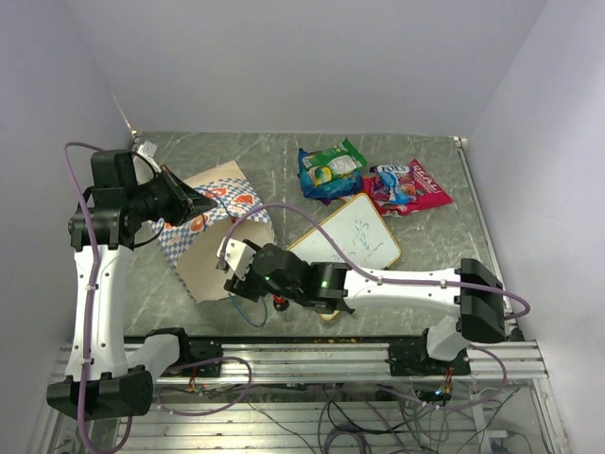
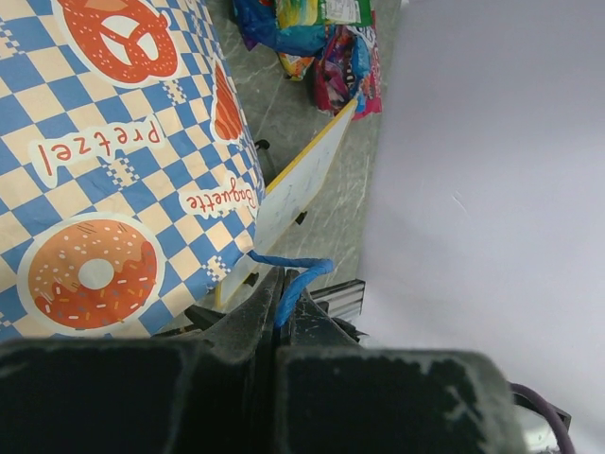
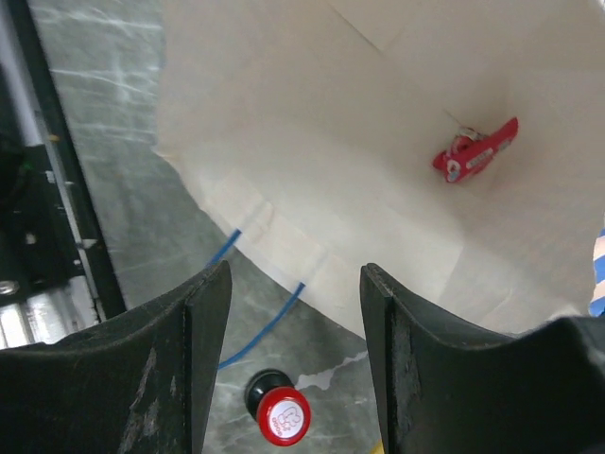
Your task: Take the snacks out of the paper bag
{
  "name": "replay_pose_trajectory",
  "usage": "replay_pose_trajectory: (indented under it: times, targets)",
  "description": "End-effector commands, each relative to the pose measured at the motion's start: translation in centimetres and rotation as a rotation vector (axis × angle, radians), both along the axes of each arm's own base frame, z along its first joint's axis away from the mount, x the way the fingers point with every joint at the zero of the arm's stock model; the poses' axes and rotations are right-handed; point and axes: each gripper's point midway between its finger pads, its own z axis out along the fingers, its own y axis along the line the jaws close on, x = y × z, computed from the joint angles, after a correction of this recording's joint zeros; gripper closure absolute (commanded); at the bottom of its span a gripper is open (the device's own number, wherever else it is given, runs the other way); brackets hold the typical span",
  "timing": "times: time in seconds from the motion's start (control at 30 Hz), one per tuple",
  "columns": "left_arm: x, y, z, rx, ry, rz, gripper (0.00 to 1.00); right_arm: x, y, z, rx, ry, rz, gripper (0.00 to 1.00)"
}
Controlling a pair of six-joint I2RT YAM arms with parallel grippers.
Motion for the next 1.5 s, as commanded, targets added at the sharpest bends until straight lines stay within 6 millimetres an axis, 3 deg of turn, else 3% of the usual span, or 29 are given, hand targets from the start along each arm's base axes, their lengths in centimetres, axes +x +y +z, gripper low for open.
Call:
replay_pose_trajectory:
  times: [0.0,0.1,0.33,0.4,0.57,0.73,1.13,1.3,1.47]
  targets:
    - [-0.4,-0.8,1.4,-0.021,-0.07,-0.058,0.93,1.7,0.6,1.7,0.036,-0.121,-0.116,0.44]
    - [-0.2,-0.9,2.1,-0.027,-0.091,-0.058,0.93,2.3,0.4,1.6,0.102,-0.139,-0.169,0.44]
    - [0.2,-0.7,3.1,-0.035,-0.11,-0.024,0.93,4.2,-0.5,-1.7,0.039,-0.296,-0.128,0.33]
    - [0.0,-0.9,3.0,-0.055,-0.103,-0.022,0.93,5.0,0.1,-2.2,0.032,-0.349,-0.126,0.28]
    - [-0.7,-0.9,2.6,-0.049,-0.073,-0.027,0.93,7.3,3.1,-5.6,-0.035,-0.398,-0.174,0.27]
    - [-0.6,-1.0,3.0,-0.062,-0.081,-0.024,0.93,11.5,3.9,-8.9,-0.118,-0.442,-0.287,0.25]
    - [-0.1,-0.9,3.9,-0.045,-0.066,-0.043,0.93,20.3,3.9,-12.5,-0.172,-0.461,-0.409,0.23]
    - [0.0,-0.9,3.8,-0.042,-0.053,-0.049,0.93,23.2,4.5,-13.7,-0.161,-0.453,-0.447,0.21]
    - [-0.2,-0.8,3.2,-0.033,-0.026,-0.049,0.93,26.7,3.6,-14.2,-0.151,-0.437,-0.523,0.2]
